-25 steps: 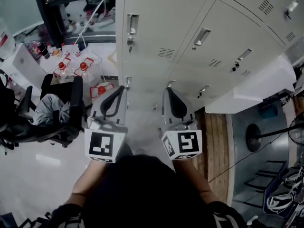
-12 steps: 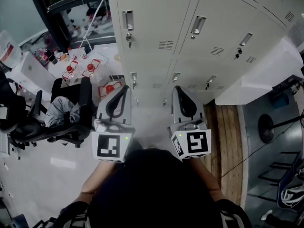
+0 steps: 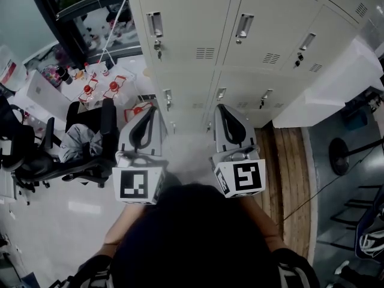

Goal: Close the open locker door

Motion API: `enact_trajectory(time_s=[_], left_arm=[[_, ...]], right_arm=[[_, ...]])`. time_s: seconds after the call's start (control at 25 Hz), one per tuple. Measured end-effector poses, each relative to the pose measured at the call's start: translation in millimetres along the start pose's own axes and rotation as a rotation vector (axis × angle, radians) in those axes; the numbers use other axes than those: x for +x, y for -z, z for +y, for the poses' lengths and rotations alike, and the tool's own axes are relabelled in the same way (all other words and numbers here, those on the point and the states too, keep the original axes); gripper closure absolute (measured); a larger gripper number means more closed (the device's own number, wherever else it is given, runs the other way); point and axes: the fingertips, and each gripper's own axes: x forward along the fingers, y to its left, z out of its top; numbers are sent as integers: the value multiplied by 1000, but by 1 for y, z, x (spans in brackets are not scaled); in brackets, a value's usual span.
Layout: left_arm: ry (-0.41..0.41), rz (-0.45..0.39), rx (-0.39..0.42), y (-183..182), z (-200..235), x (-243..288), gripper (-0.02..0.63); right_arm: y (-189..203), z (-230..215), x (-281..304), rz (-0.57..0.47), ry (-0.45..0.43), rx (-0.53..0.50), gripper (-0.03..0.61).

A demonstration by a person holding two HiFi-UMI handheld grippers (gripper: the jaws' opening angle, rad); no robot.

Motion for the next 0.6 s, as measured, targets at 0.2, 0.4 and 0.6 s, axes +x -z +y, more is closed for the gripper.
enact_trajectory(time_s=[0.2, 0.4, 0.6], left_arm=[[-2, 4, 8, -1, -1, -1, 614], [-3, 8, 8, 1, -1, -2, 614], [-1, 8, 14, 1, -3, -1, 614]], right_arm=[[-1, 1, 0, -5, -5, 6, 561], [0, 0, -1, -1, -4, 5, 561], [1, -2, -1, -1, 1, 9, 561]])
